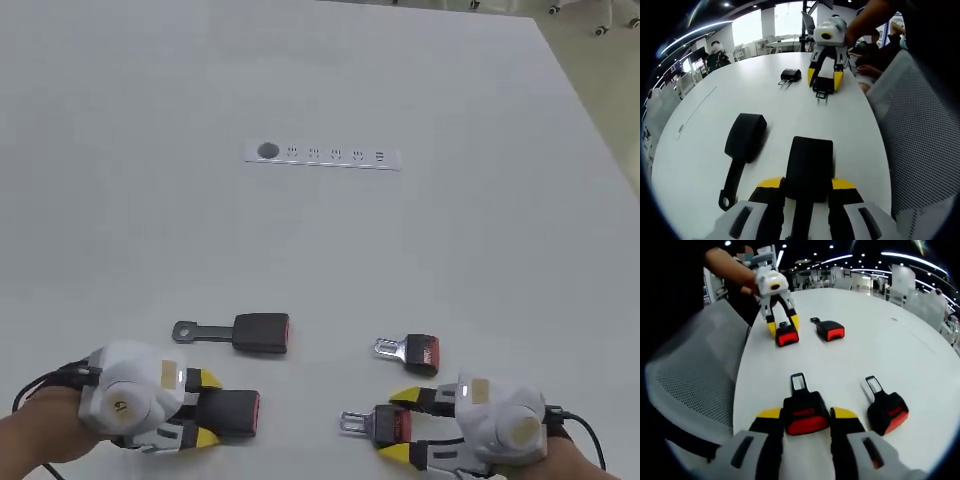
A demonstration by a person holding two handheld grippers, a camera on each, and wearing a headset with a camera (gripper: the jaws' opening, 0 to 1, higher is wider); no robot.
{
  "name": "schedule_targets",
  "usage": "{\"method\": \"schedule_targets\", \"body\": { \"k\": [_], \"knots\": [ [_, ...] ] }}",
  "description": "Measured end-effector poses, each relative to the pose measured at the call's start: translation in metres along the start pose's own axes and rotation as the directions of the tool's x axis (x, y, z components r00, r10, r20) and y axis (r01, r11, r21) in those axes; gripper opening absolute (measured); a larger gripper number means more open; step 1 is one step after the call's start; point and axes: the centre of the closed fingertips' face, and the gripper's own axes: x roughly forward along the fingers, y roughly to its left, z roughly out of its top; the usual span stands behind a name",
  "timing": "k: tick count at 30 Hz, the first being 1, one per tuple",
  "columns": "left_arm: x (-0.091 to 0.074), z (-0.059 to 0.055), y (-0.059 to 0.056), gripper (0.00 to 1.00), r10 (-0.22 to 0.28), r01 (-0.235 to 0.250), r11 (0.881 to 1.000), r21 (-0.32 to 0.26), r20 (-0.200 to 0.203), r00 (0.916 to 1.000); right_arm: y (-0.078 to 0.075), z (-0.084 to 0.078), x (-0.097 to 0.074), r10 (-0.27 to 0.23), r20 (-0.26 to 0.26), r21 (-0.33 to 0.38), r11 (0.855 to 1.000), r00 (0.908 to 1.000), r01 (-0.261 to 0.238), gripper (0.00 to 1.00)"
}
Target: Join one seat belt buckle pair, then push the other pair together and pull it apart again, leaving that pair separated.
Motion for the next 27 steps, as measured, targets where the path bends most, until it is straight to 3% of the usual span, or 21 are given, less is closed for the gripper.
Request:
{"method": "schedule_targets", "body": {
  "k": [9,27],
  "knots": [
    [0.001,0.001,0.000,0.35,-0.002,0.002,1.000,-0.006,-0.006,1.0000,0.002,0.019,0.017,0.017,0.013,0.007,1.000,0.9998,-0.017,0.36],
    [0.001,0.001,0.000,0.35,-0.013,0.014,1.000,0.009,-0.019,0.9997,0.020,0.056,0.067,0.040,0.021,-0.044,0.998,0.9990,-0.039,0.35]
  ]
}}
